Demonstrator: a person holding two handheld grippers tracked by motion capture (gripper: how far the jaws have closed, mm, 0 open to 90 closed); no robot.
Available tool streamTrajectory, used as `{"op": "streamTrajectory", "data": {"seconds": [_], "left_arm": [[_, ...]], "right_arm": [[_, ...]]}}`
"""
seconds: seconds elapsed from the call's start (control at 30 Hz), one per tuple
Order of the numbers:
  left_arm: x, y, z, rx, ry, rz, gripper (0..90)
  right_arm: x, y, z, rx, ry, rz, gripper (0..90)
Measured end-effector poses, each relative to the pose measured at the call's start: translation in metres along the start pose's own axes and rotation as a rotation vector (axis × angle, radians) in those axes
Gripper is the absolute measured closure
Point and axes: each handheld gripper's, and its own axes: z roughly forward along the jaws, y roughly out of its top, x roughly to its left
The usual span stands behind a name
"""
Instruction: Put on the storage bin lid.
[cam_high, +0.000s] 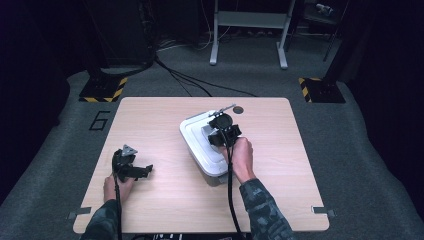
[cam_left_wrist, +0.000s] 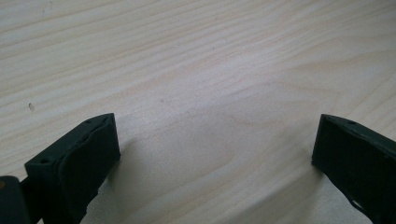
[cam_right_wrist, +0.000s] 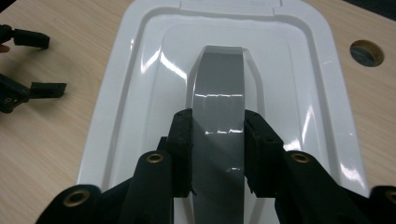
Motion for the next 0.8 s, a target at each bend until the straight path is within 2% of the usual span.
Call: {"op": "streamTrajectory", "data": {"seconds": [0.07,0.13,0.17,0.2,0.27,0.53,0.7,0.8], "left_arm": [[0.0,0.0,0.0,-0.001,0.001,-0.002,0.5],[0.0,0.0,0.0,0.0,0.0,-0.004,0.5],[0.0,0.0,0.0,0.001,-0.001,-0.002,0.5],[0.0,0.0,0.0,0.002,-0.001,-0.004,0.5],[0.0,0.0,0.0,0.0,0.001,-0.004,0.5],[-0.001,0.0,0.001,-0.008,-0.001,-0.018,0.4],[-0.001,0.0,0.001,-0.007,-0.002,-0.015,0.4],[-0.001,0.0,0.001,-0.008,0.0,-0.018,0.5]], "right_arm": [[0.004,-0.001,0.002,0.008,-0.021,-0.004,67.0],[0.005,-0.001,0.002,0.016,-0.014,-0.004,66.9],[0.003,-0.002,0.003,-0.006,-0.012,-0.013,66.6],[0.002,-0.003,0.003,-0.003,-0.006,-0.004,65.8],[0.001,-0.003,0.002,-0.01,0.003,0.006,51.9],[-0.012,-0.001,-0.017,-0.063,0.038,0.025,19.0],[-0.02,-0.003,-0.031,-0.091,0.046,0.016,3.6],[-0.027,-0.006,-0.041,-0.101,0.04,0.016,0.0]]}}
